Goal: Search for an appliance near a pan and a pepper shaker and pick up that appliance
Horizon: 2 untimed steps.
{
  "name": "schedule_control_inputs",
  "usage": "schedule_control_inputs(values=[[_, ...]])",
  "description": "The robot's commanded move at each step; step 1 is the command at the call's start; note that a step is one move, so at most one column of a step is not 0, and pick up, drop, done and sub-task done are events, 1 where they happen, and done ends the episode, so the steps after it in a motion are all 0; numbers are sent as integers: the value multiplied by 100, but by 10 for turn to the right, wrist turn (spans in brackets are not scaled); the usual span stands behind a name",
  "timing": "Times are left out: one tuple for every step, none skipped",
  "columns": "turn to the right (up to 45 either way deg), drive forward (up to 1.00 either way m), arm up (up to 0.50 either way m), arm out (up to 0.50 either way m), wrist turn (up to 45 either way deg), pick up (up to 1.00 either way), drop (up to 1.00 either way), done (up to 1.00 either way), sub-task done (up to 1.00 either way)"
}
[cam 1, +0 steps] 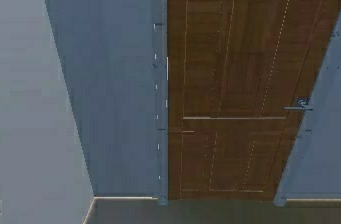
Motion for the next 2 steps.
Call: schedule_control_inputs(values=[[450,0,0,0,0,0,0,0,0],[-420,0,0,0,0,0,0,0,0]])
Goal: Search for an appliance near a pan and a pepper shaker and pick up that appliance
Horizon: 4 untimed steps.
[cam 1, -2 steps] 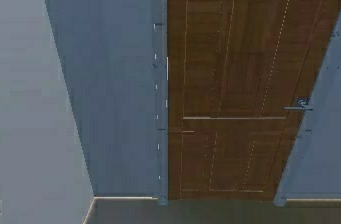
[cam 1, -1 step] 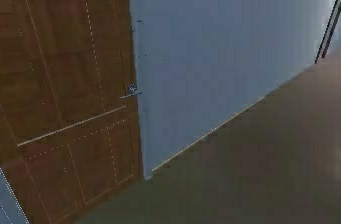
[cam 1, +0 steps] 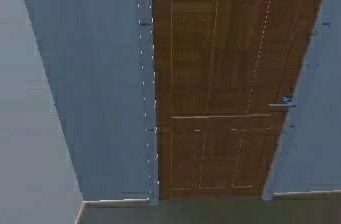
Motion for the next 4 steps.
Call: schedule_control_inputs(values=[[0,25,0,0,0,0,0,0,0],[450,0,0,0,0,0,0,0,0],[300,0,0,0,0,0,0,0,0],[0,5,0,0,0,0,0,0,0]])
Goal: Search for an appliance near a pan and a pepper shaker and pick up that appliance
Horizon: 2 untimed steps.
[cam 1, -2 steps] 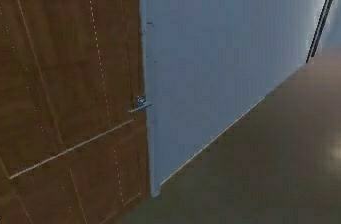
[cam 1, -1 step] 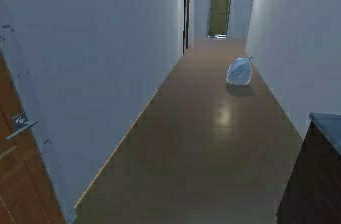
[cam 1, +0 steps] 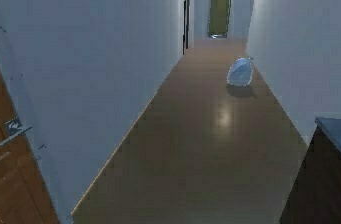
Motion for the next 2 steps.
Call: schedule_control_inputs(values=[[450,0,0,0,0,0,0,0,0],[450,0,0,0,0,0,0,0,0]])
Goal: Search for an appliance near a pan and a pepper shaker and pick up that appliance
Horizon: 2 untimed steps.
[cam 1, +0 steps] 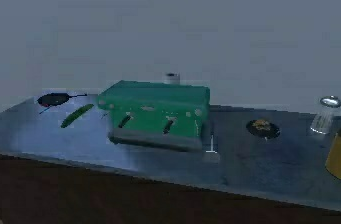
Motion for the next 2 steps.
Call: schedule_control_inputs(values=[[-450,0,0,0,0,0,0,0,0],[-420,0,0,0,0,0,0,0,0]])
